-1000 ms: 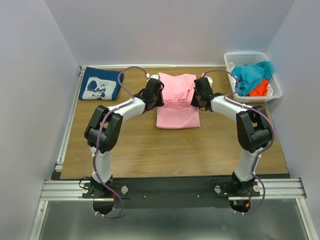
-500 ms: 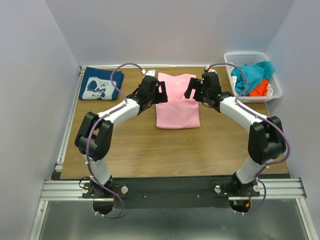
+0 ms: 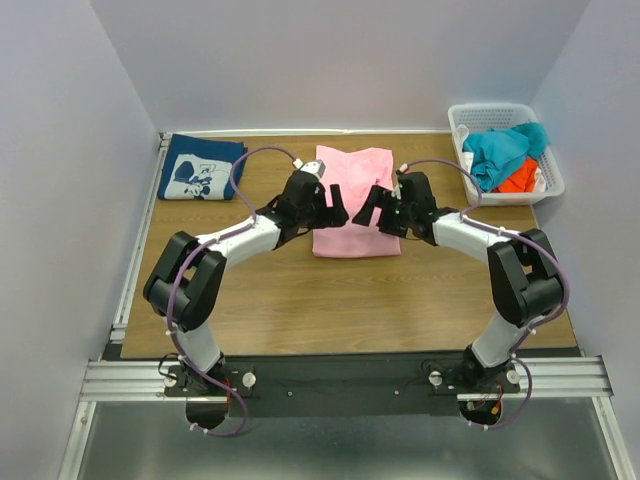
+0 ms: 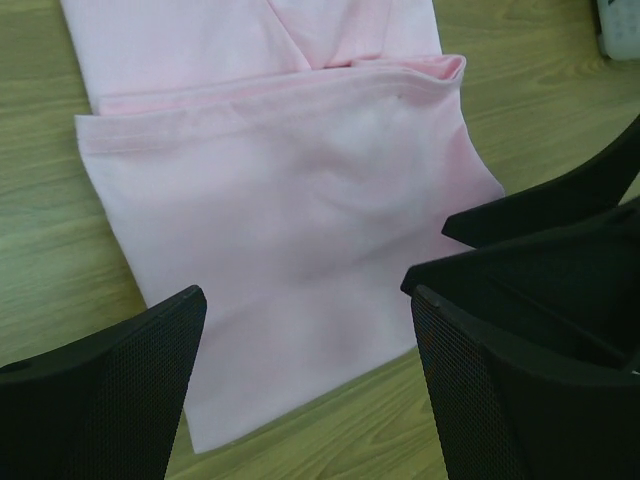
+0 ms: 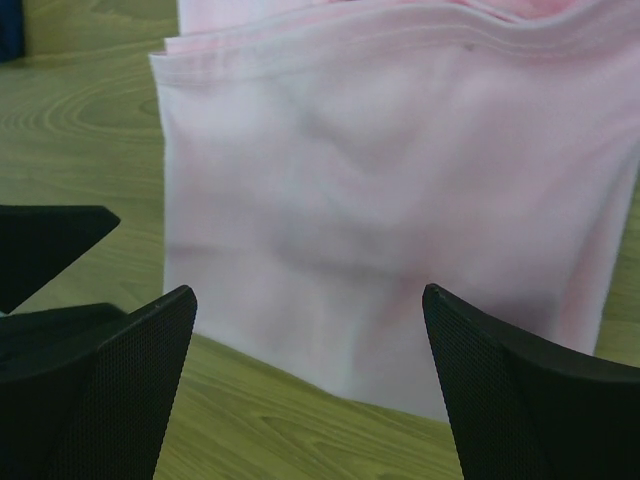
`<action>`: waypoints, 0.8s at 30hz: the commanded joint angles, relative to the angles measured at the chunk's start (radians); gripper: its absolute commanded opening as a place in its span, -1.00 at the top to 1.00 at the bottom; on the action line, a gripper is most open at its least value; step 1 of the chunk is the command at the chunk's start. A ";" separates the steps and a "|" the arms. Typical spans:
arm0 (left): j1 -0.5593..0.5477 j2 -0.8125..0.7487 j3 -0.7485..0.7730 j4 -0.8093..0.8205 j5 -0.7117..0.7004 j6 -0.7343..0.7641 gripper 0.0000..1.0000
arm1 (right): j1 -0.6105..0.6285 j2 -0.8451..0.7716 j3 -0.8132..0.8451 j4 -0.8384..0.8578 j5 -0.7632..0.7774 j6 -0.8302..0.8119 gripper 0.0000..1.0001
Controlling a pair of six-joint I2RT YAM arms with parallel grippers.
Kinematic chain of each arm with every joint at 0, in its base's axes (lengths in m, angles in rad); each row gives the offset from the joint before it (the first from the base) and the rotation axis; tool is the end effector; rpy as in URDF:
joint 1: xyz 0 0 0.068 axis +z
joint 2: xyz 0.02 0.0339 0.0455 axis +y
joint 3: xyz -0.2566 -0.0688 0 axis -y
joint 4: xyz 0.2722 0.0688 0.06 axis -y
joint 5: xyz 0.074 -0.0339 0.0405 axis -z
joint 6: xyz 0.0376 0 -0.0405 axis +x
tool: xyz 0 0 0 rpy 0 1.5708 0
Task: Fold and stack the t-shirts
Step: Fold the tshirt
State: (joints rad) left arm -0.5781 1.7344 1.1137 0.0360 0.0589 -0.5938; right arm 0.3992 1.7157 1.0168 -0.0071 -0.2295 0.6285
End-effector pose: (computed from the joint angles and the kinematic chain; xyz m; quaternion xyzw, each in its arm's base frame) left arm 0.3431 -0.2265 0.1956 0.0070 0.8806 -0.2832 0.3798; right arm 0.3544 0.1588 0.1665 0.0555 0.9016 0.2952 0.3114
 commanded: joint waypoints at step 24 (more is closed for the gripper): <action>-0.058 0.034 -0.267 0.119 0.055 -0.052 -0.82 | -0.020 -0.045 -0.307 0.019 0.187 0.100 -1.00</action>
State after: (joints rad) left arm -0.6304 1.7782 0.9043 0.2169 0.1257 -0.6296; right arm 0.3840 1.6604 0.7803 0.1726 -0.0715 0.7254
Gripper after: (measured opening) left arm 0.907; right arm 0.997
